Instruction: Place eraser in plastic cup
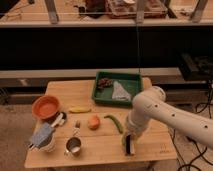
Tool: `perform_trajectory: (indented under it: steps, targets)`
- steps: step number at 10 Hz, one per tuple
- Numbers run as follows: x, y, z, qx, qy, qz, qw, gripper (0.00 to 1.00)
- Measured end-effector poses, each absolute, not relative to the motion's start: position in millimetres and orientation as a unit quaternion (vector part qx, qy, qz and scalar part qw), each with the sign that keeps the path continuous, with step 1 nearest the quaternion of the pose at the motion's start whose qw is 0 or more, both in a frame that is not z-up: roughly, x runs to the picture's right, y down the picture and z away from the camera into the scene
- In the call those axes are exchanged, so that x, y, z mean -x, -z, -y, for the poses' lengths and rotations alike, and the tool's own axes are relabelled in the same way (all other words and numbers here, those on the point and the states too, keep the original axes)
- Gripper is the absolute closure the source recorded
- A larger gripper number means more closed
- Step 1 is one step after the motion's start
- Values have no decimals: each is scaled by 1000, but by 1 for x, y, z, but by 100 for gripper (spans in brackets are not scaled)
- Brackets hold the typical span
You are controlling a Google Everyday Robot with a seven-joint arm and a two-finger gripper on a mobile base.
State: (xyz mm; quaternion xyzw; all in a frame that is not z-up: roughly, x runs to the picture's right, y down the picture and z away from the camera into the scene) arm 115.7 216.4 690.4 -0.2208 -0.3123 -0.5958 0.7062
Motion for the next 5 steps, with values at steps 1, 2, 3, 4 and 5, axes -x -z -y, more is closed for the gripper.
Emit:
perform_trajectory:
  steps: [1, 2, 3, 4, 5]
  targets:
    - [-114, -691, -215, 222, 598, 310, 706, 21]
    - [-113, -692, -215, 225, 601, 306, 703, 20]
    - [-112, -693, -215, 227, 603, 303, 702, 20]
    - [-113, -693, -215, 229, 604, 300, 702, 20]
    - [-114, -693, -215, 231, 604, 297, 702, 20]
